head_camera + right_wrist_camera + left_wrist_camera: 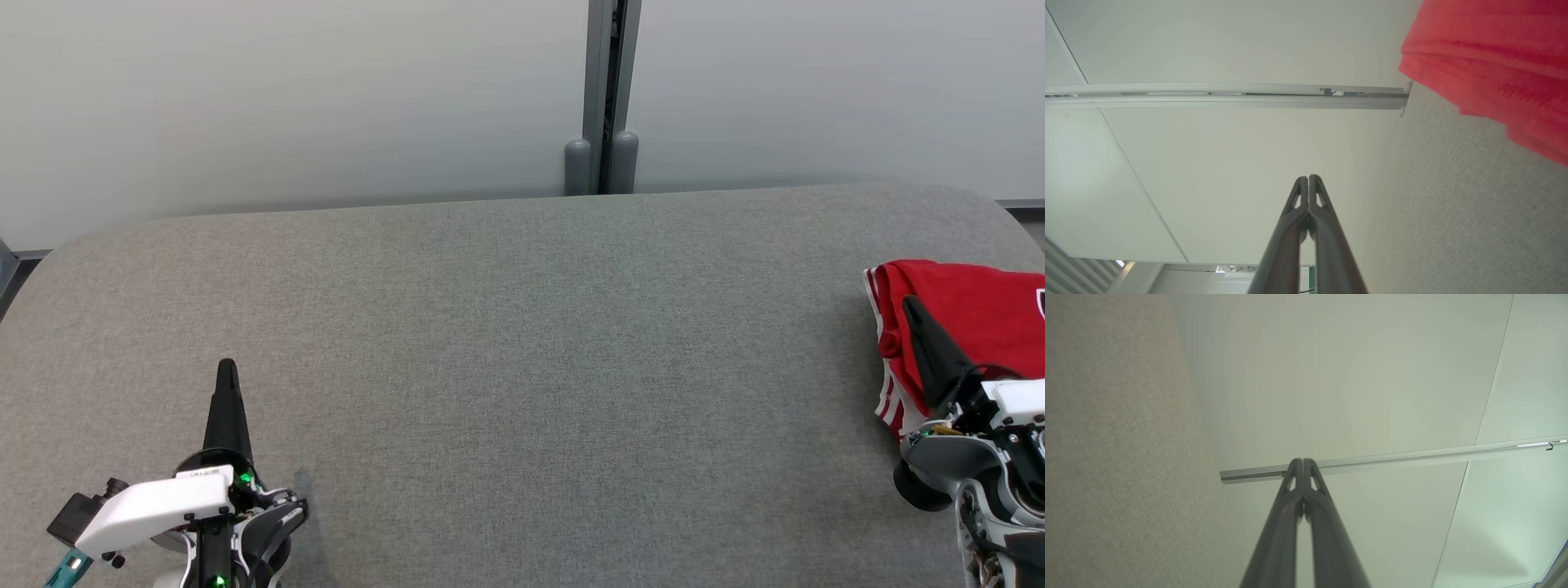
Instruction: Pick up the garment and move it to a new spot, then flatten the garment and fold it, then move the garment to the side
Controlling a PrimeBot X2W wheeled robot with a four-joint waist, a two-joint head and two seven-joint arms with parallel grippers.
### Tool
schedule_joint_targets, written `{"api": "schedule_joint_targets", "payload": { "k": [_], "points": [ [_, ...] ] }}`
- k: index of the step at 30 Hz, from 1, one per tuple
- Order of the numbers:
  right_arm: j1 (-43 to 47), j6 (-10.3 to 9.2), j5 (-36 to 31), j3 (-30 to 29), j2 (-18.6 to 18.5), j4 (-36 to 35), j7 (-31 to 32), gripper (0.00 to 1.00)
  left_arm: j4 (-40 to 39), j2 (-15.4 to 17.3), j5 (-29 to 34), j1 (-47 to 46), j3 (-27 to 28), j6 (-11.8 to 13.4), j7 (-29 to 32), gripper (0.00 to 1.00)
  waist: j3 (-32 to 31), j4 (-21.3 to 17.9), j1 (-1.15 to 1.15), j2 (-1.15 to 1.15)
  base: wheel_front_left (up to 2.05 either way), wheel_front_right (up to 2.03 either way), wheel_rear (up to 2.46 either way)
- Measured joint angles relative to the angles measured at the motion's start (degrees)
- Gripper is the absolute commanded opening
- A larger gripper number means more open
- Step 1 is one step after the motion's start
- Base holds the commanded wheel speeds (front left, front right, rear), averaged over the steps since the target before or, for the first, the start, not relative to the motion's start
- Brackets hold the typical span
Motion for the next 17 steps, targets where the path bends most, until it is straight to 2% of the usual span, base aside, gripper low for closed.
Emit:
{"api": "schedule_joint_targets", "payload": {
  "k": [17],
  "points": [
    [0.00, 0.00, -0.07, -0.04, 0.02, 0.00, 0.00, 0.00, 0.00, 0.00, 0.00, 0.00, 0.01, 0.00, 0.00, 0.00, 0.00, 0.00, 0.00, 0.00, 0.00, 0.00, 0.00]
  ]
}}
